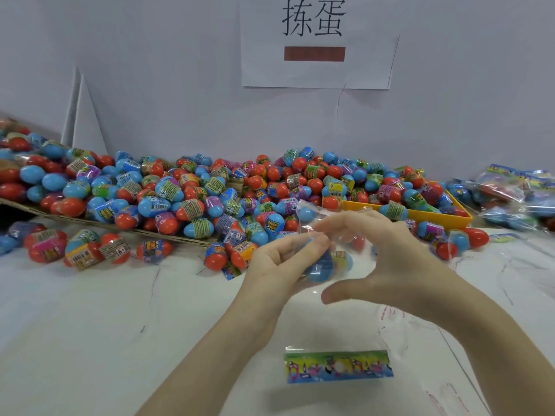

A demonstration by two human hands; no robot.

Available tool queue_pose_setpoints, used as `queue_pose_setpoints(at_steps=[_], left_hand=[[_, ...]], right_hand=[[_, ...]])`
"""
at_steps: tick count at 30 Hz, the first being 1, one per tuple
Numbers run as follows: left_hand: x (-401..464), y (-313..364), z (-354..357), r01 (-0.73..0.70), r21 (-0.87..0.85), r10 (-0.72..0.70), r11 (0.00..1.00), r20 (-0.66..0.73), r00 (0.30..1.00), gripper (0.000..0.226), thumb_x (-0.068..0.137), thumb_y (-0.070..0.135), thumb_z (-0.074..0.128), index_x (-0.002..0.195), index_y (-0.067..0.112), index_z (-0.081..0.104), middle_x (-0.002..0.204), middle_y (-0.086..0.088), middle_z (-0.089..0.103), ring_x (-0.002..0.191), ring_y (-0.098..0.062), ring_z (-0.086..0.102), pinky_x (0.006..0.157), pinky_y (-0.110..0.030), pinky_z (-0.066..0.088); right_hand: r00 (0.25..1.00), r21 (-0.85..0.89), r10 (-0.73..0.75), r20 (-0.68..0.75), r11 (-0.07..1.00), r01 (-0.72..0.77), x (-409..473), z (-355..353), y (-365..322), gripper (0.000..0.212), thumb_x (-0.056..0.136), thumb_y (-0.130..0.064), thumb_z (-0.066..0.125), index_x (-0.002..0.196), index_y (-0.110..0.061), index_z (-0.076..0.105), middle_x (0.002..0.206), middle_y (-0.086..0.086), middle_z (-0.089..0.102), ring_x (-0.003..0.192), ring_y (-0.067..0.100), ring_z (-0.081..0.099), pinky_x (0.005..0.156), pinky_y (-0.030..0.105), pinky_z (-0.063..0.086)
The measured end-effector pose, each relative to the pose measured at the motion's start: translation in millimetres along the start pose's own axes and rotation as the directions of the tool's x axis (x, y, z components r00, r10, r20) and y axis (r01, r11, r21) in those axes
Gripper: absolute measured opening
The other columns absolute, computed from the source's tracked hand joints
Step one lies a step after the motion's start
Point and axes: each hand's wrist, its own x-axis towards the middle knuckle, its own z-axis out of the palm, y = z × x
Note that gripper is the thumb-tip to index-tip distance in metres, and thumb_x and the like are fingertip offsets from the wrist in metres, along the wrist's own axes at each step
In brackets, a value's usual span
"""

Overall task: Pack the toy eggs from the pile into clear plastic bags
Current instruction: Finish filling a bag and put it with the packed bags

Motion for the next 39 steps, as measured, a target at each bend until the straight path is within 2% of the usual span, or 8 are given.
queue_pose_setpoints(at_steps=[12,17,20,23,27,29,33,39], left_hand=[[-2.4,0.4,-6.8,0.024,-0.008,-0.022,1.000,0.183,0.983,0.036,0.065,0.007,0.070,0.099,0.021,0.072,0.095,-0.001,0.072,0.093,-0.018,0.068,0.072,-0.023,0.056],[0.4,-2.1,-10.8,0.055,0.042,-0.062,0.998,0.192,0.979,0.045,0.060,0.006,0.076,0.102,0.019,0.067,0.095,-0.002,0.073,0.088,-0.013,0.069,0.069,-0.019,0.054],[2.7,-3.8,-12.1,0.096,0.021,-0.098,0.995,0.161,0.982,0.046,0.058,0.017,0.073,0.103,0.013,0.065,0.094,-0.004,0.074,0.085,-0.014,0.070,0.070,-0.018,0.054],[6.5,-2.4,-17.4,0.079,-0.039,-0.079,0.996,0.015,0.997,0.047,0.060,0.015,0.071,0.106,0.005,0.064,0.092,-0.009,0.074,0.081,-0.019,0.071,0.066,-0.019,0.055],[10.8,1.2,-27.8,0.018,-0.090,-0.032,0.996,-0.159,0.987,0.039,0.060,0.015,0.068,0.098,0.007,0.065,0.086,-0.009,0.074,0.073,-0.015,0.071,0.057,-0.020,0.054],[11.6,0.8,-29.5,0.013,-0.075,-0.027,0.997,-0.184,0.983,0.030,0.065,0.014,0.067,0.094,0.010,0.066,0.084,-0.005,0.075,0.068,-0.012,0.071,0.053,-0.017,0.052],[12.6,1.7,-29.9,0.068,-0.056,-0.075,0.996,-0.125,0.989,0.036,0.064,0.028,0.068,0.097,0.013,0.066,0.087,-0.004,0.075,0.072,-0.018,0.071,0.057,-0.021,0.055],[10.7,4.5,-30.8,0.160,0.046,-0.163,0.986,0.069,0.984,0.067,0.053,0.014,0.080,0.115,0.020,0.057,0.100,-0.004,0.073,0.088,-0.022,0.070,0.068,-0.028,0.057]], right_hand=[[0.999,-0.029,0.000,-0.039,1.000,-0.001,1.6,7.6,4.3,0.026,0.036,-0.072,0.057,0.057,-0.057,0.057,0.090,-0.033,0.055,0.097,-0.001,0.032,0.076,0.028,0.018],[0.995,-0.183,-0.070,0.077,0.980,0.083,4.2,13.5,14.6,0.010,0.064,-0.053,0.068,0.067,-0.049,0.060,0.095,-0.032,0.047,0.103,-0.001,0.026,0.079,0.026,0.013],[0.996,0.157,-0.058,-0.072,0.985,0.069,3.7,4.7,19.7,0.018,0.063,-0.047,0.074,0.078,-0.050,0.064,0.100,-0.030,0.054,0.109,-0.002,0.040,0.092,0.028,0.032],[0.874,0.559,0.172,-0.454,0.819,0.129,9.6,-1.0,32.7,0.015,0.075,-0.024,0.071,0.084,-0.036,0.067,0.086,-0.023,0.066,0.089,-0.005,0.059,0.071,0.008,0.046],[0.903,0.130,0.203,-0.379,0.978,-0.165,20.2,24.2,50.5,0.022,0.090,-0.013,0.056,0.105,-0.029,0.058,0.101,-0.020,0.056,0.092,-0.002,0.052,0.074,0.001,0.037],[0.962,-0.137,0.190,-0.197,0.966,-0.219,20.1,38.4,63.1,0.036,0.089,-0.023,0.057,0.125,-0.028,0.053,0.121,-0.011,0.054,0.111,0.009,0.047,0.095,0.021,0.037],[0.958,-0.202,0.183,-0.219,0.952,-0.228,19.6,42.8,66.5,0.037,0.083,-0.026,0.065,0.119,-0.024,0.057,0.117,-0.003,0.060,0.106,0.015,0.051,0.089,0.027,0.042],[0.744,0.340,0.267,-0.613,0.939,-0.057,19.0,15.6,45.6,0.020,0.080,-0.028,0.067,0.095,-0.027,0.054,0.084,-0.016,0.057,0.078,-0.004,0.054,0.064,0.007,0.041]])
